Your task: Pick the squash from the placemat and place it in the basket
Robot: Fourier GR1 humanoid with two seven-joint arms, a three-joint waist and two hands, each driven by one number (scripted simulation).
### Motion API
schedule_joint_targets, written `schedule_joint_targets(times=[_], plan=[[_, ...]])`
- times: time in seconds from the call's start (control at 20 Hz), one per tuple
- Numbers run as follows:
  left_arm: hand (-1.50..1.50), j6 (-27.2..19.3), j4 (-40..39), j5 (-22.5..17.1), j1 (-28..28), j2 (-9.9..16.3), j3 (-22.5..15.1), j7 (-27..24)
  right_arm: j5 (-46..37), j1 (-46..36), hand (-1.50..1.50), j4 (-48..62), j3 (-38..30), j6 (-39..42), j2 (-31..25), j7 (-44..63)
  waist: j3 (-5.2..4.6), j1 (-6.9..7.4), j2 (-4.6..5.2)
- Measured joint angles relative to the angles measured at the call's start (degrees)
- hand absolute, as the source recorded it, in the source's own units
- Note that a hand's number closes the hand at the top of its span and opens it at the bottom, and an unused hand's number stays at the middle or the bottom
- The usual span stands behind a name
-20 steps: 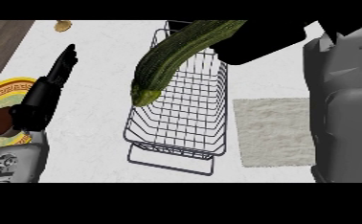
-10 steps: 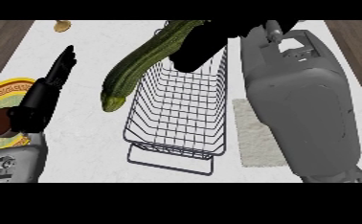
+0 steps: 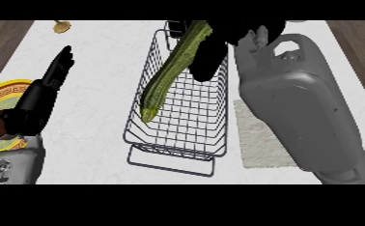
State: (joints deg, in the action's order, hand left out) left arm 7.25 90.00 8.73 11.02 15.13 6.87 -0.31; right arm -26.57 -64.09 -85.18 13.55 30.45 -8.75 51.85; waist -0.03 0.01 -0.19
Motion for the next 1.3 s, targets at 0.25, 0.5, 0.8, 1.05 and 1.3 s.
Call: schedule_joint_targets(times=[0.25,0.5,0.8,1.05,1.3], plan=[[0.0,-0.13,-0.29,0.48,0.48,-0.48,-0.29,0.26,3.01,0.24,-1.5,1.39,-1.67,2.06,2.25,0.07,0.01,0.04,0.05],[0.0,0.26,0.09,0.44,1.06,-0.07,0.26,0.99,3.63,0.68,-1.5,0.71,-4.04,1.28,4.7,0.63,0.01,0.1,0.07],[0.0,0.43,-1.26,0.51,0.61,-0.11,0.5,-0.69,2.34,0.46,-1.5,-0.76,-12.39,-9.25,7.16,0.51,0.02,0.21,0.19],[0.0,0.27,-0.43,0.52,0.8,-0.5,0.3,0.3,0.16,1.85,-1.5,-3.29,-19.33,-17.8,6.19,1.23,0.05,-0.12,0.1],[0.0,0.29,0.59,0.55,0.7,-0.46,0.36,1.18,0.28,5.41,-1.5,-4.65,-26.63,-22.5,1.9,-1.03,0.07,-0.19,0.14]])
